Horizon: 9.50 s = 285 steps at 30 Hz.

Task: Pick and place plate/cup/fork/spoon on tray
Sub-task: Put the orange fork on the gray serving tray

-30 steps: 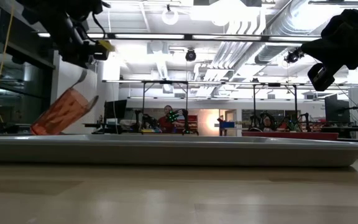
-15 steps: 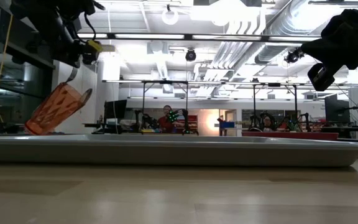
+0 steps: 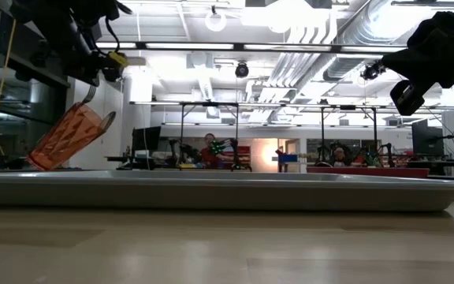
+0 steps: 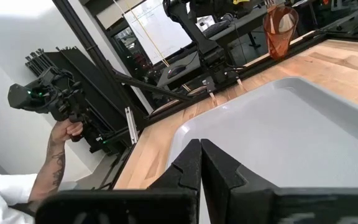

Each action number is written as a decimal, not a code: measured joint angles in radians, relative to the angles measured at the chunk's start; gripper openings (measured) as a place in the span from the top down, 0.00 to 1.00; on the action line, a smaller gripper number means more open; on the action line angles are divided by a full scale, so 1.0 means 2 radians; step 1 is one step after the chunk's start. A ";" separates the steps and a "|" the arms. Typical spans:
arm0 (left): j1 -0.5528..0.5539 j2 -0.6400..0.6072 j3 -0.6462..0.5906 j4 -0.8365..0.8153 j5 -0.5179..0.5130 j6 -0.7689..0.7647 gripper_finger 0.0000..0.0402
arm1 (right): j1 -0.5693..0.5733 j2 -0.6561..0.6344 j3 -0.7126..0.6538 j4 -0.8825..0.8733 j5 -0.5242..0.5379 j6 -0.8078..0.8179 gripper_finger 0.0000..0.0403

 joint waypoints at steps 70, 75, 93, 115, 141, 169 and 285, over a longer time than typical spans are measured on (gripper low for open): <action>0.000 0.000 0.000 0.000 0.018 -0.005 1.00 | -0.126 1.003 0.622 0.235 -0.047 -0.104 1.00; 0.000 0.000 0.000 0.000 0.019 -0.004 1.00 | -0.129 1.078 0.709 0.235 -0.028 -0.080 1.00; 0.000 0.000 0.000 0.000 0.023 -0.004 1.00 | -0.148 1.307 1.049 0.131 -0.077 0.058 1.00; 0.000 0.000 0.000 0.005 0.044 -0.004 1.00 | -0.154 1.321 1.073 0.135 0.019 0.056 1.00; -0.010 0.000 0.000 0.037 0.070 0.065 1.00 | -0.153 1.321 1.073 0.162 -0.027 0.039 1.00; -0.009 -0.008 0.000 -0.019 0.068 0.071 1.00 | -0.147 1.321 1.073 0.193 -0.013 0.001 1.00; -0.035 -0.039 0.000 -0.022 0.096 0.026 1.00 | -0.134 1.399 1.164 0.151 0.003 0.038 1.00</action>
